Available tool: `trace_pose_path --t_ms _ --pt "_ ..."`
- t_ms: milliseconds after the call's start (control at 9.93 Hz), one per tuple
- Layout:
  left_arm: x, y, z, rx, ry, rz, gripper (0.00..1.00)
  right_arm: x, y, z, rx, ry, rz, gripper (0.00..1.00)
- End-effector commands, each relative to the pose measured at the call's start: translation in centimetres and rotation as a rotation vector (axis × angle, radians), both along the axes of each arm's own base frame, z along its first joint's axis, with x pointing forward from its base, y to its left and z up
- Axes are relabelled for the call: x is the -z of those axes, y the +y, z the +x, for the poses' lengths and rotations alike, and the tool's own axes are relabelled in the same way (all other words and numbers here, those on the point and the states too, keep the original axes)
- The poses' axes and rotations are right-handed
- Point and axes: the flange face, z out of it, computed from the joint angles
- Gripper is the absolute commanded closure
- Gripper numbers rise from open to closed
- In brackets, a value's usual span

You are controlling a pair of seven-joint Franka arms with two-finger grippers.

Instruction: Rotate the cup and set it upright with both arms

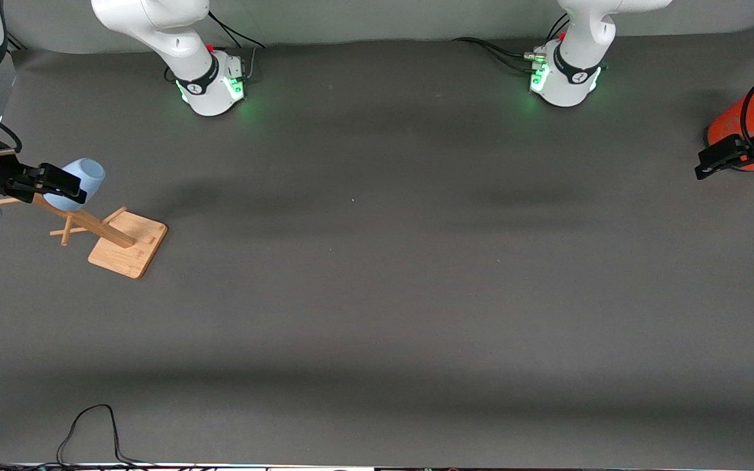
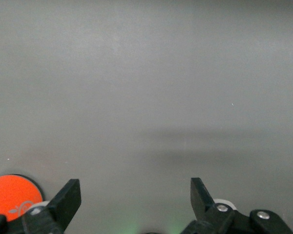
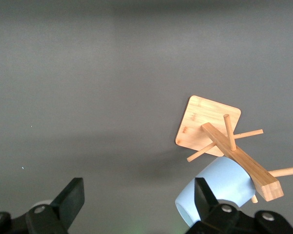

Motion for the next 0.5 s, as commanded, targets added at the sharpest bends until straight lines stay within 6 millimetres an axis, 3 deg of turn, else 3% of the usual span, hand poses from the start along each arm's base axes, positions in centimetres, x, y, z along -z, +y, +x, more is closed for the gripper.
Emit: trace_pose_path --t_ms 0,403 --pt "-0.6 0.0 0.1 0.016 -0.003 0.0 0.0 -0.5 0.0 0.0 0.01 -0.007 -0.021 0.0" --pt "1.9 0.1 2.2 0.002 -0.005 0.006 0.0 -0.6 -0.2 -0.1 0.01 -0.01 -0.02 0.0"
